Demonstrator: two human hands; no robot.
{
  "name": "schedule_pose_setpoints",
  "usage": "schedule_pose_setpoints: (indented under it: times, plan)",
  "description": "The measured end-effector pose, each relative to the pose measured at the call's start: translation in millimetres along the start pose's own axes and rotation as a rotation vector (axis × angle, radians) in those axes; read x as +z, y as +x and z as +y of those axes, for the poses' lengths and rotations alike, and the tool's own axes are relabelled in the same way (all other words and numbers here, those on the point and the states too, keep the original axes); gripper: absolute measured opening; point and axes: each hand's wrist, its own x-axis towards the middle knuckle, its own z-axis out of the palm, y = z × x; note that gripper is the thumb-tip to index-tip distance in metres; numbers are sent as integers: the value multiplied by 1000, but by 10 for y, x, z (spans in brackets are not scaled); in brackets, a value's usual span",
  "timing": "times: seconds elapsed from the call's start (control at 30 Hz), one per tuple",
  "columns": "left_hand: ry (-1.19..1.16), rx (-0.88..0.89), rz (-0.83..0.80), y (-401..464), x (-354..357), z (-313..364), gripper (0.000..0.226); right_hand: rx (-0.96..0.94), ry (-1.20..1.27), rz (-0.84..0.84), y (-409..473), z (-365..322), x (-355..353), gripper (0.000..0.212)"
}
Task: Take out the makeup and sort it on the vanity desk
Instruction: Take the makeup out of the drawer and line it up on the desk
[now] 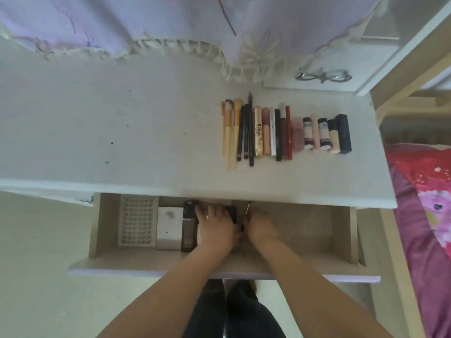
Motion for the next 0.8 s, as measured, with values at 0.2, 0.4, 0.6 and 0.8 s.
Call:
schedule_pose_setpoints:
  times: [0.2,0.4,0.6,0.8]
  plan:
    - [101,-66,-56,-82,28,180,45,58,58,91,-51,255,-85,25]
    - [-158,89,-74,-221,26,160,40,87,243,2,-282,591,-490,19]
    - [-544,334,-86,-553,-351,-256,33,8,452,-262,-845,566,-1123,25]
    - [-969,234,245,-582,-1268,-859,40,-309,280,-61,-733,-521,-1813,23]
